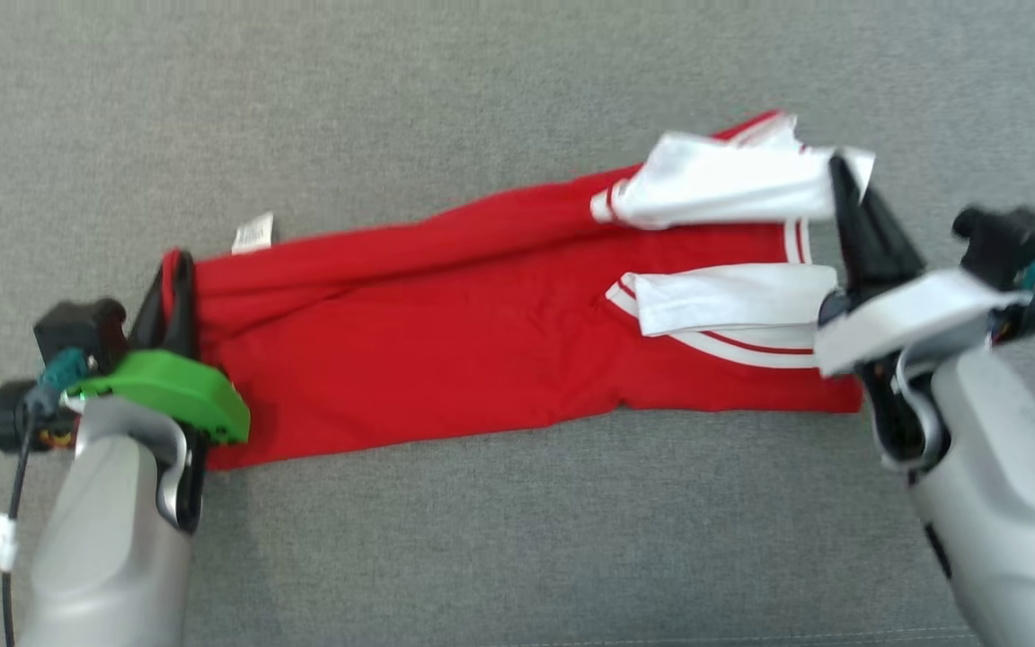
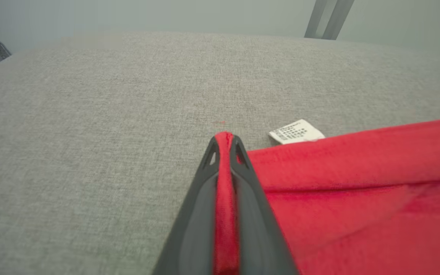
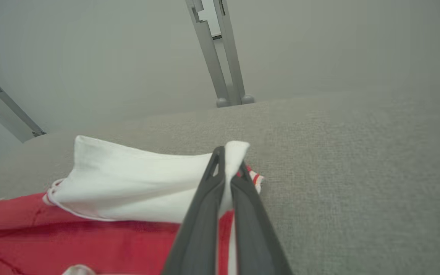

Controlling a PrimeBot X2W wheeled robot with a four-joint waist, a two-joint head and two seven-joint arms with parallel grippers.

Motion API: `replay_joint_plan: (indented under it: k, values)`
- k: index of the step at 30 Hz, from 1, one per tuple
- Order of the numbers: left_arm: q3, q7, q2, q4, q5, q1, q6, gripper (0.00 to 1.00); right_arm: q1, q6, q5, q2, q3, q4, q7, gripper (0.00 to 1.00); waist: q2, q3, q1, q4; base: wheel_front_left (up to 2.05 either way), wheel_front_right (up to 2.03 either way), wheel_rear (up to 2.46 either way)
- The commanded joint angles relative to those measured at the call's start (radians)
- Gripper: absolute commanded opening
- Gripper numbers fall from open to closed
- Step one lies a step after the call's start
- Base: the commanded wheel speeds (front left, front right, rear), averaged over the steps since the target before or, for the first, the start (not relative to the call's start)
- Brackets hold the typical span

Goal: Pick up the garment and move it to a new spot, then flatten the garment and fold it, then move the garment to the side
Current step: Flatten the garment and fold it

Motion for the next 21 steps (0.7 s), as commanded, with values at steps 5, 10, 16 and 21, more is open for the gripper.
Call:
replay_joint_plan:
  k: [5,10,16,21]
  values:
    - [0.051,0.000,-0.032,0.011,0.006,0.113,0.018,1.00,0.109,-0.002,0.055,0.020,0.025,0.005,0.006,0.37,0.0000,-0.078,0.0000,-0.038,0.00,0.00,0.00]
    - [0.106,0.001,-0.071,-0.054,0.025,0.191,0.048,1.00,0.143,-0.002,0.069,0.035,0.003,0.036,0.003,1.00,0.0000,-0.104,0.0000,-0.022,0.00,0.00,0.00]
    - [0.161,0.001,-0.115,-0.190,0.027,0.295,0.084,1.00,0.126,-0.002,0.072,0.041,-0.016,0.101,0.007,1.00,0.0000,-0.119,0.0000,0.020,0.00,0.00,0.00]
    - [0.113,0.001,-0.119,-0.243,-0.021,0.345,0.080,1.00,0.081,-0.002,0.055,0.032,-0.014,0.199,0.018,1.00,0.0000,-0.109,0.0000,0.067,0.00,0.00,0.00]
